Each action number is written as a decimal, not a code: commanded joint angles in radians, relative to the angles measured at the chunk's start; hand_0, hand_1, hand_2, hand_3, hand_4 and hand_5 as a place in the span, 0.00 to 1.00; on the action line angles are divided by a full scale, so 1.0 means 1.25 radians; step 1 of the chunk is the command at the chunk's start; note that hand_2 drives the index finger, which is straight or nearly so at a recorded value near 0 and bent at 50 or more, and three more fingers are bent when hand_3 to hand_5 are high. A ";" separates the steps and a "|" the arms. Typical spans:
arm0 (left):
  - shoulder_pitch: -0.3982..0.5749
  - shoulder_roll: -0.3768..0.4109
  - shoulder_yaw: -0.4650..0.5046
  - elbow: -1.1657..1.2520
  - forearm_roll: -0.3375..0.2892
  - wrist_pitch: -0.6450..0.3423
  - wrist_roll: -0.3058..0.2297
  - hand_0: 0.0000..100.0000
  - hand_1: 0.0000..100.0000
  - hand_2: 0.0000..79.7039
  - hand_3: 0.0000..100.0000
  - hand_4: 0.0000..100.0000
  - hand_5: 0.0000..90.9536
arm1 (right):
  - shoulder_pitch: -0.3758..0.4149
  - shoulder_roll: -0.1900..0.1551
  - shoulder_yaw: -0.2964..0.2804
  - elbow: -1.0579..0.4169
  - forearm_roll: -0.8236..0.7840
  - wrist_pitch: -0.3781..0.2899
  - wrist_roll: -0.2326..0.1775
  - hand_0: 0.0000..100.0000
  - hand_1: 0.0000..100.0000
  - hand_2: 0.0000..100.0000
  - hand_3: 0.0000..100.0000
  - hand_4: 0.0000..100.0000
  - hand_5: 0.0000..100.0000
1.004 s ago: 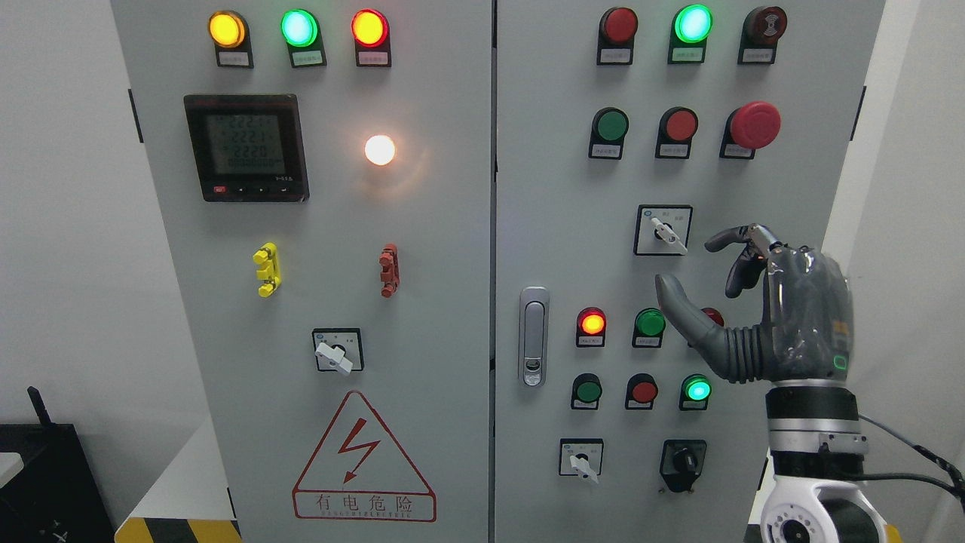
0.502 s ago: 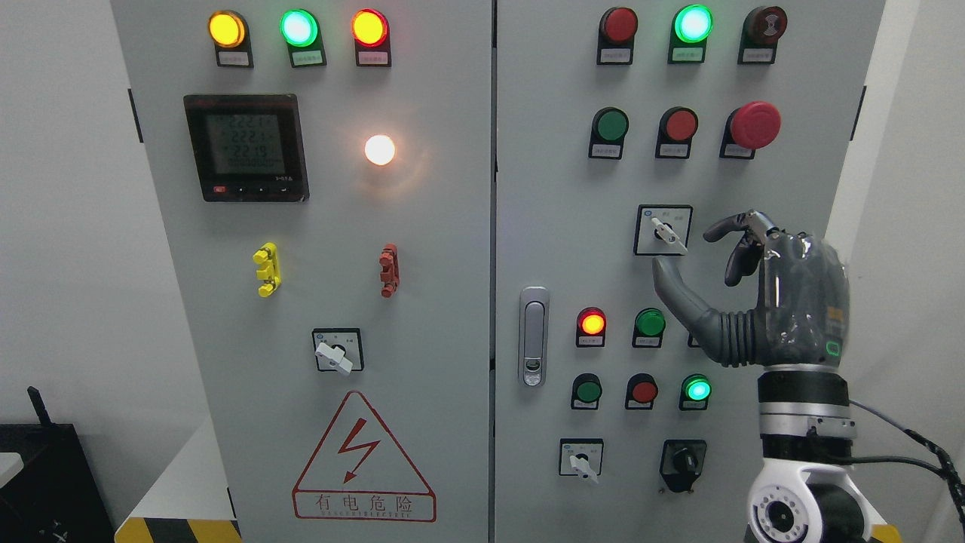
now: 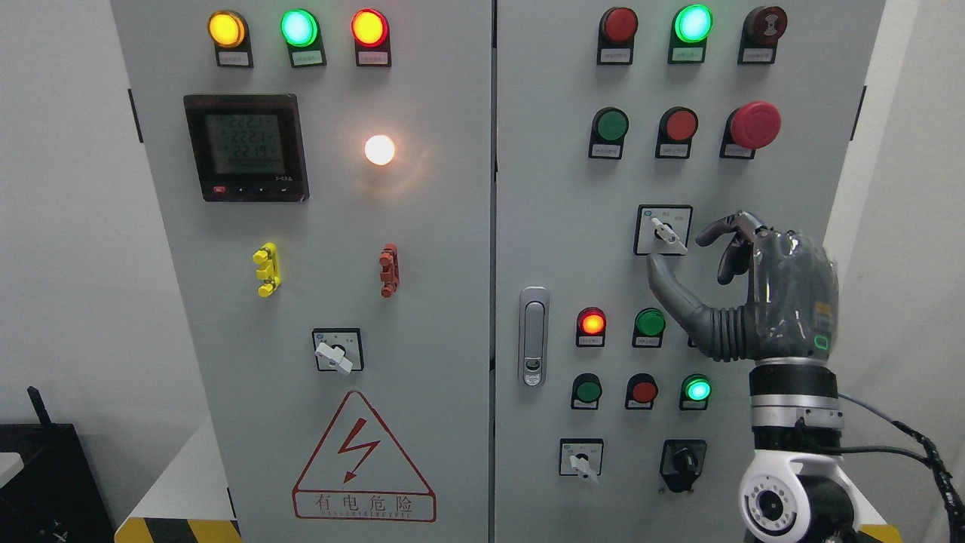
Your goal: Rotate and turn off gray switch
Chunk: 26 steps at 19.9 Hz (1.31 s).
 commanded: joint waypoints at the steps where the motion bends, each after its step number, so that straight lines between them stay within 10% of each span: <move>1: 0.000 0.000 0.026 0.000 0.000 0.000 0.000 0.12 0.39 0.00 0.00 0.00 0.00 | -0.016 -0.002 -0.003 0.036 0.002 0.007 -0.001 0.08 0.36 0.54 0.92 0.87 0.99; 26: 0.000 0.000 0.026 0.000 0.000 0.000 0.000 0.12 0.39 0.00 0.00 0.00 0.00 | -0.051 -0.011 0.000 0.071 0.019 0.010 0.000 0.12 0.38 0.59 0.91 0.87 0.99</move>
